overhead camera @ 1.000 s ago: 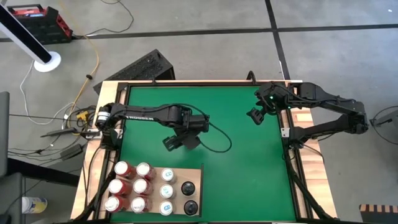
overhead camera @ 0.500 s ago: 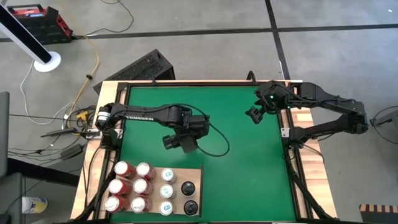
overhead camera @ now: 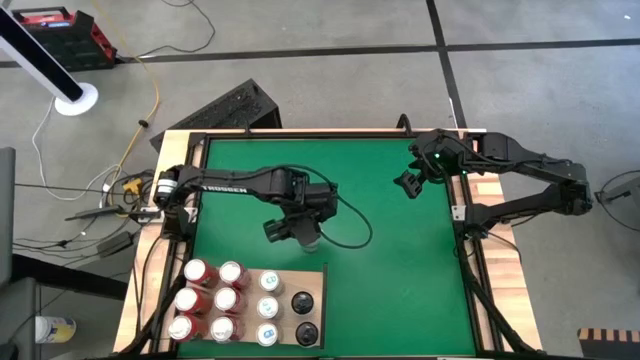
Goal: Place canned beverage on shelf
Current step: Put the white yellow soda can on the shelf aligned with the other yellow soda can, then put the white yellow soda can on the shelf aligned with the other white yellow soda cans
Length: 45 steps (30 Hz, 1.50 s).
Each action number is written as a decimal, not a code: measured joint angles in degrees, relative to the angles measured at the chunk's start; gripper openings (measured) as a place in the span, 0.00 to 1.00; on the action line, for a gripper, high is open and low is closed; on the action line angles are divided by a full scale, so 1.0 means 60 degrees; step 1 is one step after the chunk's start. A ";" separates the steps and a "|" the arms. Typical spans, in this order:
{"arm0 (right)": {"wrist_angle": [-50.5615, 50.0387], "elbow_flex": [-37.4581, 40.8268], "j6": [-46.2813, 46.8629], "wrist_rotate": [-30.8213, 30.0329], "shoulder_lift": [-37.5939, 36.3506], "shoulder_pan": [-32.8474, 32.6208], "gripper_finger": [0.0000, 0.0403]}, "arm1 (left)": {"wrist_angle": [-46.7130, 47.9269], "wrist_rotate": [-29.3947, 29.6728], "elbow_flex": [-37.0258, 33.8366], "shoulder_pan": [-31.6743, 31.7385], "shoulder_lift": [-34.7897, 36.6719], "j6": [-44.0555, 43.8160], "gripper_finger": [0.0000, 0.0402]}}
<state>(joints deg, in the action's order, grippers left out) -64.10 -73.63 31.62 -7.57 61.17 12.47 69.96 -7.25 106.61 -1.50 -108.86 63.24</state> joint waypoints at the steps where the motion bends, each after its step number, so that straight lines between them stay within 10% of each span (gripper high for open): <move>1: 0.0003 0.0000 0.0000 0.0000 0.0000 0.0000 0.93 | -0.0078 0.0000 0.0000 0.0001 0.0000 -0.0065 0.71; 22: 0.0015 0.0004 -0.0015 0.0033 0.0000 0.0000 0.93 | -0.0691 0.0316 0.0000 0.0106 0.0004 -0.1112 0.72; 29: 0.0015 0.0004 0.0220 0.0029 0.0000 -0.0293 0.93 | -0.2187 -0.1469 0.0001 0.1027 0.0004 -0.6577 0.72; 36: 0.0012 0.0004 0.1103 -0.0530 0.0014 -0.0771 0.93 | -0.3073 -0.0097 0.0015 0.2301 -0.0098 -1.4360 0.72; 45: -0.0036 0.0005 0.1148 -0.0758 0.0540 -0.1154 0.93 | -0.4034 0.0977 0.0007 0.1777 -0.0950 -1.5694 0.72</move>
<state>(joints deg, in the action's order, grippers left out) -64.31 -73.60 38.50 -12.12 64.41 5.55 45.75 -1.39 106.65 9.16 -114.56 -30.92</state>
